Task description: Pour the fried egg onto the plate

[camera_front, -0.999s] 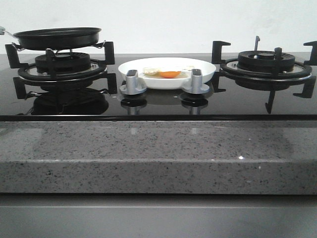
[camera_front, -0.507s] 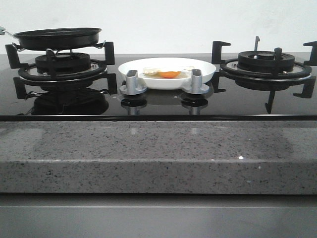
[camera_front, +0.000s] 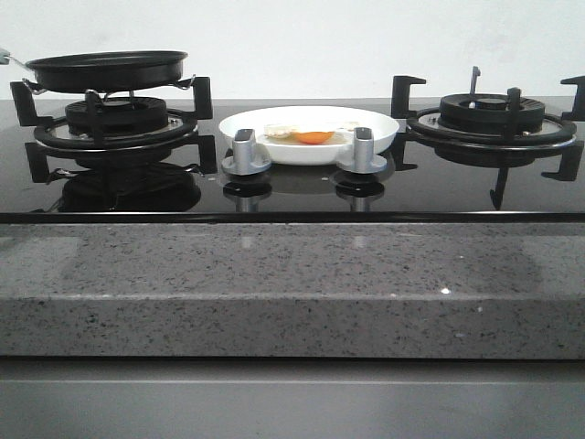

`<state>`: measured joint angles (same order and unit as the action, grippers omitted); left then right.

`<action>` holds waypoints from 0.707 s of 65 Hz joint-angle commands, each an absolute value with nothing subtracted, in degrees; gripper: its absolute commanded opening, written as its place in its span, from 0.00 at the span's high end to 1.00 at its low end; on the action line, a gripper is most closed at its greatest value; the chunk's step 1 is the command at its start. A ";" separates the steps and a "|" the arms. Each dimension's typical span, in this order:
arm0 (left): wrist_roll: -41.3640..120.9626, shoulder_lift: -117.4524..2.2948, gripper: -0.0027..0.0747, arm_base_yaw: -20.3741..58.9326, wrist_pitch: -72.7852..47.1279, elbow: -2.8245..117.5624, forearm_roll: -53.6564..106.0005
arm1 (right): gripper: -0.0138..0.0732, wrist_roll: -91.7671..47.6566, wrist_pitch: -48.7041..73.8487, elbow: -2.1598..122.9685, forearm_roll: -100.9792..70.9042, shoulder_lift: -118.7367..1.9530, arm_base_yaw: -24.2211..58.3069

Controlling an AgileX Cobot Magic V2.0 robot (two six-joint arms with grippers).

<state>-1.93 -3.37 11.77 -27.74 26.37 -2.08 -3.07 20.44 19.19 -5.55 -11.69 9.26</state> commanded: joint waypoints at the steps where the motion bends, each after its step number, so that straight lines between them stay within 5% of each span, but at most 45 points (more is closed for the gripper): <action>1: -2.49 -4.07 0.99 12.20 -22.82 27.70 -1.79 | 0.91 -3.62 15.58 20.58 -5.06 -12.13 9.03; 46: -2.49 1.43 0.99 0.28 -9.66 5.63 1.15 | 0.91 -3.62 15.60 20.58 -5.06 -12.13 9.03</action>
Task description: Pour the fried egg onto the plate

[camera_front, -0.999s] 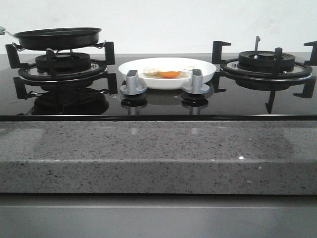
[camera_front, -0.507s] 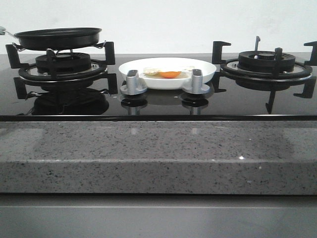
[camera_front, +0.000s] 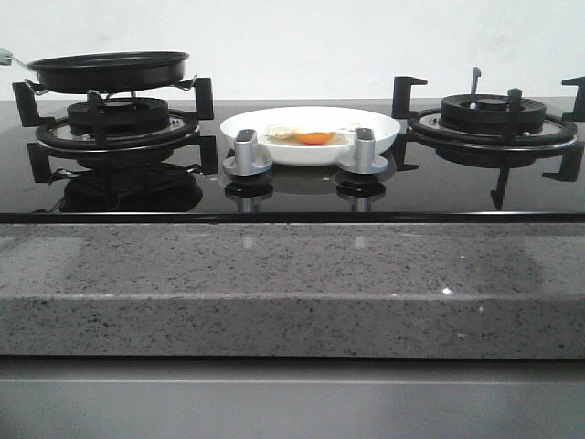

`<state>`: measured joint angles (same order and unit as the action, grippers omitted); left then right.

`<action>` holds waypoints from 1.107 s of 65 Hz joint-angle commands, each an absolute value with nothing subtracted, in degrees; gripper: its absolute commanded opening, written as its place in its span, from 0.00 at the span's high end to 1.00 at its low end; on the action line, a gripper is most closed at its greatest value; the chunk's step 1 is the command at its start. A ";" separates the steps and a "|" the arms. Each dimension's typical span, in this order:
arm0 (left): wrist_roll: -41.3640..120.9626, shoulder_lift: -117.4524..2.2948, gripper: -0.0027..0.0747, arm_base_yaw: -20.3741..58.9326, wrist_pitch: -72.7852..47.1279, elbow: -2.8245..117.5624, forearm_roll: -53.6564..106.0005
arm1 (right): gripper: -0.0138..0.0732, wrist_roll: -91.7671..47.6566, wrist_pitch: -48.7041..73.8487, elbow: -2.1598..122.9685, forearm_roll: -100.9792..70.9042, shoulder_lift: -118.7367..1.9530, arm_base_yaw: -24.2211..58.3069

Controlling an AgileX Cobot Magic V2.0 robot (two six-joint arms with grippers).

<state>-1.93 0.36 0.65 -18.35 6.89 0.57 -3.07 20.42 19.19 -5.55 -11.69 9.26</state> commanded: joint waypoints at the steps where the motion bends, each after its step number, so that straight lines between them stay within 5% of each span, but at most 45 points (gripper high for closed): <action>1: -2.49 1.43 0.99 0.28 -8.93 5.11 1.15 | 0.91 -3.62 15.60 20.58 -5.06 -12.13 9.03; 11: -2.49 1.43 0.99 0.39 -0.39 -0.90 2.81 | 0.91 -3.62 15.60 20.58 -5.06 -12.13 9.03; 72: -2.49 1.32 0.99 0.28 -3.07 -0.70 2.99 | 0.91 -3.62 15.01 20.21 -4.77 -12.13 9.03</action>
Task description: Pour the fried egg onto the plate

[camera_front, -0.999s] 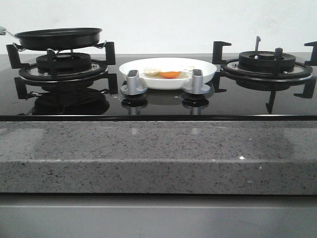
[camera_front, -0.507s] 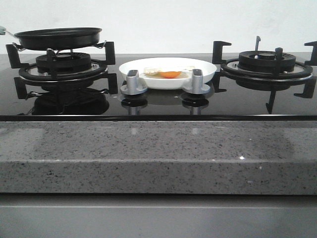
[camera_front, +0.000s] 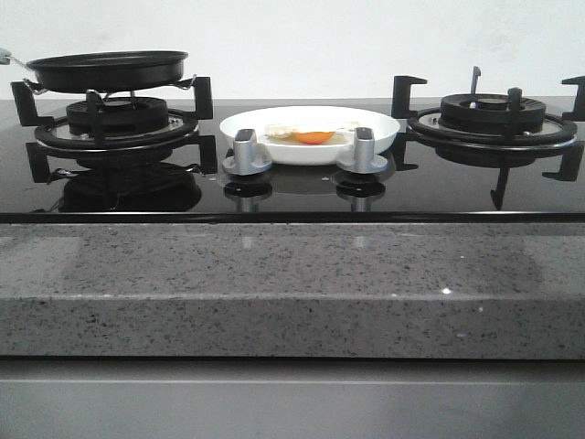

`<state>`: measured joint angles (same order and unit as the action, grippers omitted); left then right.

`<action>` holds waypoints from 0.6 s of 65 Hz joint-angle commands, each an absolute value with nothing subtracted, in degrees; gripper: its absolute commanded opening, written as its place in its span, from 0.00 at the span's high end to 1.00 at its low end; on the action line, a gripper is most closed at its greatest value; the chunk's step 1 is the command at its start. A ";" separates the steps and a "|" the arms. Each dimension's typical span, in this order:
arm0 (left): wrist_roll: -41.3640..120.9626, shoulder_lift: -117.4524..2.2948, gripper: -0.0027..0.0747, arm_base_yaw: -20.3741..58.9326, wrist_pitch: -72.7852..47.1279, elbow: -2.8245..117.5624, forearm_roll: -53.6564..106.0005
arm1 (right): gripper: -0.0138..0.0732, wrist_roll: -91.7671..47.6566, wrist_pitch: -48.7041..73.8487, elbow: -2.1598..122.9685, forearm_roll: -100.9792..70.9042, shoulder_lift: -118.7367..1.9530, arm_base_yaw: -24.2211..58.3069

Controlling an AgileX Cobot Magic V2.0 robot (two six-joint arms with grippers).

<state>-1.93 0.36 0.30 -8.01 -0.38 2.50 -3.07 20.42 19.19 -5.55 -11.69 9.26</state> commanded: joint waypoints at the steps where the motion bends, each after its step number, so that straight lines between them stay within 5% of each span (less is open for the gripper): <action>1: -2.49 1.32 0.99 0.28 -3.07 -0.70 2.99 | 0.91 -3.62 14.62 19.99 -4.63 -12.13 9.03; 19: -2.49 1.32 0.99 0.28 -3.07 -0.70 2.99 | 0.91 -3.62 1.59 6.88 -2.79 -7.05 4.53; 39: -2.49 1.32 0.99 0.28 -3.07 -0.70 2.99 | 0.91 -3.62 3.23 -1.29 -2.79 1.05 -1.64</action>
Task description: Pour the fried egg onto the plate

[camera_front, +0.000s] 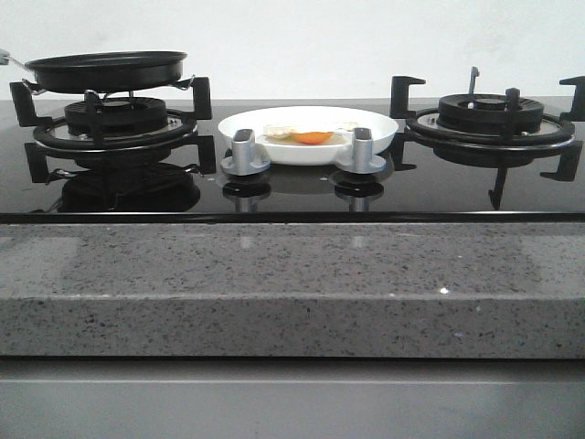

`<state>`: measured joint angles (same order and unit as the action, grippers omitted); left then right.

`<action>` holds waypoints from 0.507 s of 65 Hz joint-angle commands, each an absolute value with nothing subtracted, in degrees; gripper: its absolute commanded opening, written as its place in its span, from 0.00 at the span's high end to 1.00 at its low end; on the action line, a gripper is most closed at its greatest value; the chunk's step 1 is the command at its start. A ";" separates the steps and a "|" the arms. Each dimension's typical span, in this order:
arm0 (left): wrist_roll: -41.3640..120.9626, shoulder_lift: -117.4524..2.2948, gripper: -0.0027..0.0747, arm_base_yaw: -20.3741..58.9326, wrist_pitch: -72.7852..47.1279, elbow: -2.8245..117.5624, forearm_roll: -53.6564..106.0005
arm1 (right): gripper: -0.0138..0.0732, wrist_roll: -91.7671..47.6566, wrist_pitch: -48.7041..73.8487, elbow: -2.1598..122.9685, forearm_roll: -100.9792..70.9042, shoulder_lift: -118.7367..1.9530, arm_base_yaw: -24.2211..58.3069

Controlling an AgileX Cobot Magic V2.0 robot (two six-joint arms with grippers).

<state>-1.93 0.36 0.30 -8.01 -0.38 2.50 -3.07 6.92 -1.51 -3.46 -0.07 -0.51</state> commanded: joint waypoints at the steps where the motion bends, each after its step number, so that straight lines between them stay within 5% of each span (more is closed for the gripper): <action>1: -2.49 1.32 0.99 0.28 -3.07 -0.70 2.99 | 0.91 -3.62 3.42 -1.29 -2.79 1.55 -1.65; 33: -2.49 1.32 0.99 0.28 -3.07 -0.70 2.99 | 0.91 -3.62 3.15 -1.29 -2.79 1.68 -2.01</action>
